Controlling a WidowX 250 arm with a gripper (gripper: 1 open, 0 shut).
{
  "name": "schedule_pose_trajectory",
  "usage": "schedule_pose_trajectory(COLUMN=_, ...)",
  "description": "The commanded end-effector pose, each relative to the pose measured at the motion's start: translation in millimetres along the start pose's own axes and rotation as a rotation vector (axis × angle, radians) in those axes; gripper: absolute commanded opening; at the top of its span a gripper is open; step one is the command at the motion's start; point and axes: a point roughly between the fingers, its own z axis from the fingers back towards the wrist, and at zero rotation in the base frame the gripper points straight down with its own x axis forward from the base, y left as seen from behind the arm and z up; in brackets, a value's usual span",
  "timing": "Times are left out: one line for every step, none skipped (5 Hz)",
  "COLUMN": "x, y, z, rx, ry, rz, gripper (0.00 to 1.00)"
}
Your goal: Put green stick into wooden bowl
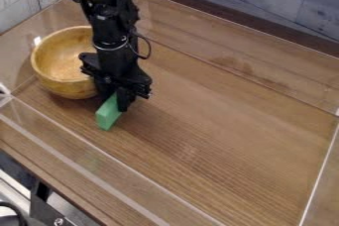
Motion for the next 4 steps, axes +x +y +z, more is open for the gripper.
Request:
schedule_pose_trajectory(x=3.4, y=0, z=5.5, rx=0.002, ry=-0.012, rz=0.018, gripper=0.0)
schedule_pose_trajectory(x=2.7, y=-1, z=6.0, rx=0.0, ry=-0.004, rz=0.025, gripper=0.0)
schedule_pose_trajectory(x=2.1, y=-2, z=6.6, rx=-0.003, ry=0.003, rz=0.032, gripper=0.0)
schedule_pose_trajectory(x=2.5, y=-1, z=16.0, rx=-0.007, ry=0.005, rz=0.044, gripper=0.0)
